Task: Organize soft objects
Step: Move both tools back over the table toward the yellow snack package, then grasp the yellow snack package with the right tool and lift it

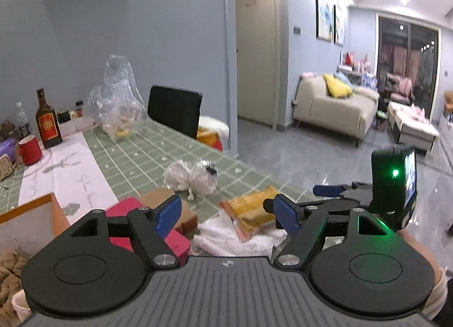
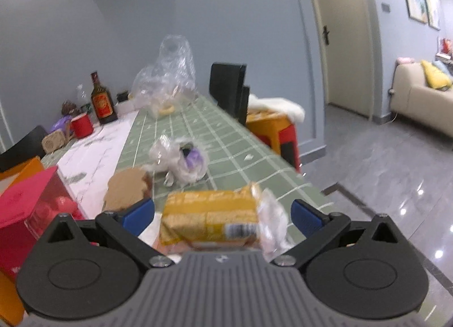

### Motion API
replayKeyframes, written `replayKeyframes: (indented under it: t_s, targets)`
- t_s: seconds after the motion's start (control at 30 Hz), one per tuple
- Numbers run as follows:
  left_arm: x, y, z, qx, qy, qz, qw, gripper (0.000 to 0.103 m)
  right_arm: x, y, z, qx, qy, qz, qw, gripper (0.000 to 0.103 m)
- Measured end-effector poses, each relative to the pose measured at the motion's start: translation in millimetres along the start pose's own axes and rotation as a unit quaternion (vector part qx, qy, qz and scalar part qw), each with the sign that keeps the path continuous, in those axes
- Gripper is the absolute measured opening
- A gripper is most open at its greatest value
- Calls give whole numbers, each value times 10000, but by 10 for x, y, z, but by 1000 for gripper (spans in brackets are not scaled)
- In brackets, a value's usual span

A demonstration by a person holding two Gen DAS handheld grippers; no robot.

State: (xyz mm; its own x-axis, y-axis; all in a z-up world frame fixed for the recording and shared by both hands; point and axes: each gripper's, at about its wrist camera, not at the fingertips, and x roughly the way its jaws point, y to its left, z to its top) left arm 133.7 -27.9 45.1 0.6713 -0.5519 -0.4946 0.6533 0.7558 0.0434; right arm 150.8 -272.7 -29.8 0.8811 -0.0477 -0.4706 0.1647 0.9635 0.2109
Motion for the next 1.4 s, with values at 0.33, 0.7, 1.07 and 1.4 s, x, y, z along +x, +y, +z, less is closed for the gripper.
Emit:
replayKeyframes:
  t_s: [0.33,0.7,1.07,1.4]
  targets:
    - [119,72,-110,-198,343,-449,9982,87,469,194,-79,-480,404,12,9980,100]
    - [191,238,-53,-732,414,-495,9952,87,406,237,-18,-942,340,69,9949,100]
    - [182,286,-37,-861,503,-452,9940,87,903,220,260,-558,1194,-315,9908,101]
    - [196,234,-41,-691,623,-426,9948,87,1009,182,55,-457,1323,47,9901,97]
